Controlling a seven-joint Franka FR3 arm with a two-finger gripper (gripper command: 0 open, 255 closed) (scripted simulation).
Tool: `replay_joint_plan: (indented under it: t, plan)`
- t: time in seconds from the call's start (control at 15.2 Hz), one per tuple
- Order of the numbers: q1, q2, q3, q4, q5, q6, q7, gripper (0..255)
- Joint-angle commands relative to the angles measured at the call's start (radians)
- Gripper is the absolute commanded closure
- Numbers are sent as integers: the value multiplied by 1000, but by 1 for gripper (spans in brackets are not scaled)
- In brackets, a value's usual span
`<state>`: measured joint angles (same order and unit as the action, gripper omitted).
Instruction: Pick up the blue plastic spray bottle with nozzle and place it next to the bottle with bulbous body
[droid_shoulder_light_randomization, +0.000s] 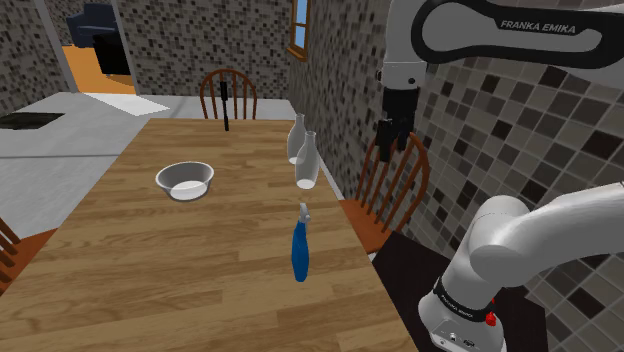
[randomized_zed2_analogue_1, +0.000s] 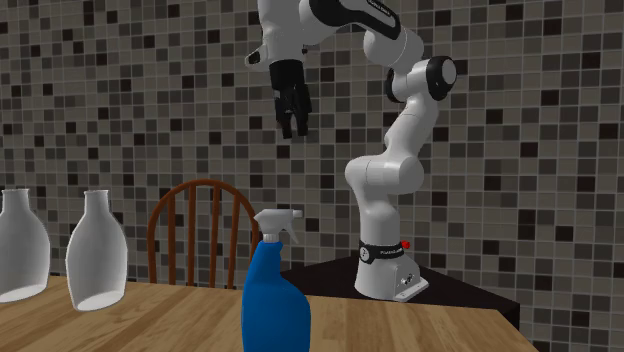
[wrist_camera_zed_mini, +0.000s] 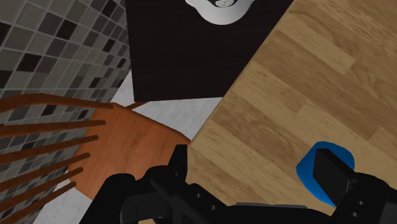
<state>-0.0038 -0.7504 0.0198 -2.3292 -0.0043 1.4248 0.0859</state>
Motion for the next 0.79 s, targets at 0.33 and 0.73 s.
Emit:
replay_joint_plan:
  t: [0.33,0.73]
  plan:
    - [5,-127,130,-197,75,186,199,0]
    - [21,-182,330,-367,171,433,449,0]
